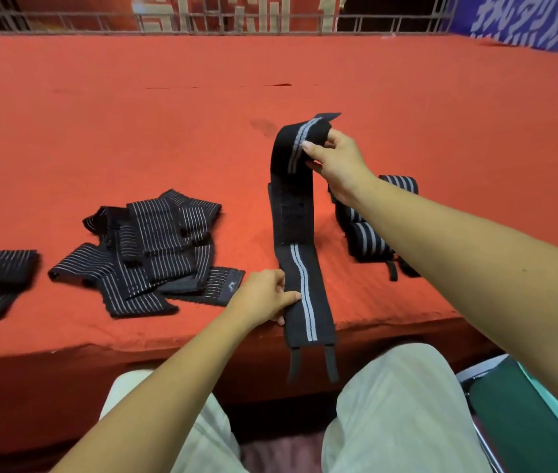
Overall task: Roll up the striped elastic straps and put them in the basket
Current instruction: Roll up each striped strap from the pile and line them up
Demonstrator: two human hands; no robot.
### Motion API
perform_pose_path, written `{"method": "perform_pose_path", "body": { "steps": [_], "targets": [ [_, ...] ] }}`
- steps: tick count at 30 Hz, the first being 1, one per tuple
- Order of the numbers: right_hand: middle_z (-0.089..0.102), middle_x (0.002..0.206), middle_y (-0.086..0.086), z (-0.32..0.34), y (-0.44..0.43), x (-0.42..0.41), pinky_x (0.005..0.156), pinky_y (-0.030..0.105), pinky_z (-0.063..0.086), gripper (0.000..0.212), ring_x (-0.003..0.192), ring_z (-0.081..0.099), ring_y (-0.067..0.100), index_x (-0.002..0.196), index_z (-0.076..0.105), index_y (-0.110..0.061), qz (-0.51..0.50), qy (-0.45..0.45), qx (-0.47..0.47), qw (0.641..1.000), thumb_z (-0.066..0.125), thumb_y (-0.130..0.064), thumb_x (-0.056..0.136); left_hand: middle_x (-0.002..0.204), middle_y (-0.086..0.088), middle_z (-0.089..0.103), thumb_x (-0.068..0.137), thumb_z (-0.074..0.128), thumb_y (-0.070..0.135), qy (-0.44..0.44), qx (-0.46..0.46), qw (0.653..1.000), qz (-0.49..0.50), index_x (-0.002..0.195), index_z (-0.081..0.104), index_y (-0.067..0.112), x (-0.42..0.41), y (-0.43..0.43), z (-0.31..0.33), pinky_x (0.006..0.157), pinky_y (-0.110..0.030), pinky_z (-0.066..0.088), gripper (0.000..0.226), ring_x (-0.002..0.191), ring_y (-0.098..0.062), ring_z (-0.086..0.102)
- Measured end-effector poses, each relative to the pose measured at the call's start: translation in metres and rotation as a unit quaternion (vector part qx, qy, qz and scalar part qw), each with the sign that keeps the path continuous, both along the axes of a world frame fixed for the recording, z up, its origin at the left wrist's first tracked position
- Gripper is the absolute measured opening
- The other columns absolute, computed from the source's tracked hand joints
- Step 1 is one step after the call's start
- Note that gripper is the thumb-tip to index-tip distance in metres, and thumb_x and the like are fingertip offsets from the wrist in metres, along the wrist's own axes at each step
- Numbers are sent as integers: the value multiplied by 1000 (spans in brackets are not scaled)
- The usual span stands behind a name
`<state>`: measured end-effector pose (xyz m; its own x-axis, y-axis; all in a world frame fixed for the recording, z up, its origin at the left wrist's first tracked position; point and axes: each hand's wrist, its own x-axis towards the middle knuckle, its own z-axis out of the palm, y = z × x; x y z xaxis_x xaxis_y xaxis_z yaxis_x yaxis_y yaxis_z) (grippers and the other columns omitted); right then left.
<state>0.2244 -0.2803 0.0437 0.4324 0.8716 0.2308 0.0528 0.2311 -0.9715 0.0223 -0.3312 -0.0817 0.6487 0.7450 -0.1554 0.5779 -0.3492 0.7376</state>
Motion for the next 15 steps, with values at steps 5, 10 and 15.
{"method": "perform_pose_path", "body": {
  "steps": [5,10,15],
  "targets": [
    [68,97,4,-8,0,-2,87,26,56,17,94,66,14,110,64,-8,9,-4,-11,1000,59,-1,96,66,1,61,92,70,32,3,58,998,22,79,49,12,2,1,-2,57,-40,52,32,50,-15,69],
    [68,98,4,-16,5,1,90,28,56,16,96,65,16,109,64,-9,11,-14,-22,1000,60,-1,96,82,1,61,79,75,54,74,265,961,37,85,43,19,6,5,-22,75,-40,45,48,84,-28,60],
    [68,97,3,-23,16,1,85,25,55,17,93,65,14,110,64,-9,18,-23,-47,998,61,-1,95,134,-8,46,71,66,69,-3,387,921,-52,126,53,21,-2,30,-36,103,-48,40,75,126,-29,42]
  ]
}}
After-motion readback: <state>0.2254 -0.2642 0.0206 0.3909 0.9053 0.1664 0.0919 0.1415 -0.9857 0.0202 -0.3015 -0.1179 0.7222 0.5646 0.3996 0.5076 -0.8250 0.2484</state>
